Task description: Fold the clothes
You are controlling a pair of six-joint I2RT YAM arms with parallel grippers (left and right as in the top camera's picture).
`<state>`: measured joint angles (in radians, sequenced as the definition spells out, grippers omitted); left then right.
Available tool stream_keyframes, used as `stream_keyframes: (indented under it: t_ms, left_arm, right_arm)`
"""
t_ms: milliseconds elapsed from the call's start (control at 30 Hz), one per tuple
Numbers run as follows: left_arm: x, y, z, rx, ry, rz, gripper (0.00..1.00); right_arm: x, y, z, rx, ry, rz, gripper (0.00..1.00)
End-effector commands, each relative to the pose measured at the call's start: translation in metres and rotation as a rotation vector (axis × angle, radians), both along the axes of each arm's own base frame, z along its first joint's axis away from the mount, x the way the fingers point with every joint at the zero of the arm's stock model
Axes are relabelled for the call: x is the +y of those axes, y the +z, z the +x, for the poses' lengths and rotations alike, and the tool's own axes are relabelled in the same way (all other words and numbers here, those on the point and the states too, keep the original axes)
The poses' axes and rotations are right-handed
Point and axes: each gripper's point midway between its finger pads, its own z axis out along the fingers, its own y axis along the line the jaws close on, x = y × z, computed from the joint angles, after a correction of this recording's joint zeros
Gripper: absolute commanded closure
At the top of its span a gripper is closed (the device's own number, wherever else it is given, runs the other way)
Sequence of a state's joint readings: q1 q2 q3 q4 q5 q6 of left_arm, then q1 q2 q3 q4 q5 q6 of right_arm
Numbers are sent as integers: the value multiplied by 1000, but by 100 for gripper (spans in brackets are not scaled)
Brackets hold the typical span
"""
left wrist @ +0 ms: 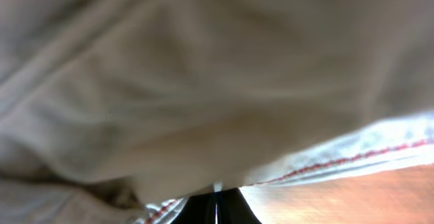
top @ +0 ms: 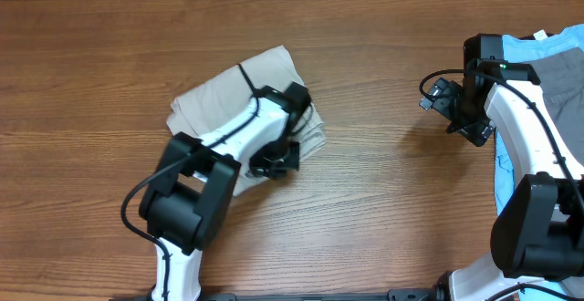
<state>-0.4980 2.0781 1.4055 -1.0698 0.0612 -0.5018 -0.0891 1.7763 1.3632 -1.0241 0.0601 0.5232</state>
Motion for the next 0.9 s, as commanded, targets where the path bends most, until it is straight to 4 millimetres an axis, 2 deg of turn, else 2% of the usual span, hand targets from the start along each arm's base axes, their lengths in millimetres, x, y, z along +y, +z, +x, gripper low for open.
stream_keyframes:
  t_ms: [0, 67, 133, 200, 300, 400, 533, 667, 733, 800, 867]
  left_arm:
    - [53, -11, 29, -74, 36, 112, 95]
    - [57, -12, 40, -84, 21, 46, 95]
    - [49, -10, 47, -79, -7, -76, 94]
    - [37, -2, 51, -65, -19, -205, 94]
    - [30, 16, 58, -52, 4, -285, 94]
    - [29, 44, 68, -65, 4, -299, 96]
    - [26, 96, 80, -152, 0, -315, 96]
    - [47, 135, 85, -261, 150, -205, 94]
    - [62, 144, 84, -299, 221, -129, 89]
    - [73, 147, 80, -304, 282, -66, 78]
    - [79, 144, 77, -289, 310, -32, 47]
  right_arm:
    - [-1, 8, 4, -25, -4, -11, 0]
    - [-1, 8, 4, -25, -4, -11, 0]
    - [-1, 8, 4, -25, -4, -11, 0]
    - [-1, 8, 4, -25, -4, -11, 0]
    - [-1, 8, 4, -25, -4, -11, 0]
    - [-1, 8, 4, -25, -4, -11, 0]
    - [-1, 8, 4, -25, -4, -11, 0]
    - [-1, 8, 4, -25, -4, -11, 0]
    - [-1, 8, 4, -25, -4, -11, 0]
    - [-1, 8, 4, -25, -4, -11, 0]
    - [-1, 8, 4, -25, -4, -11, 0]
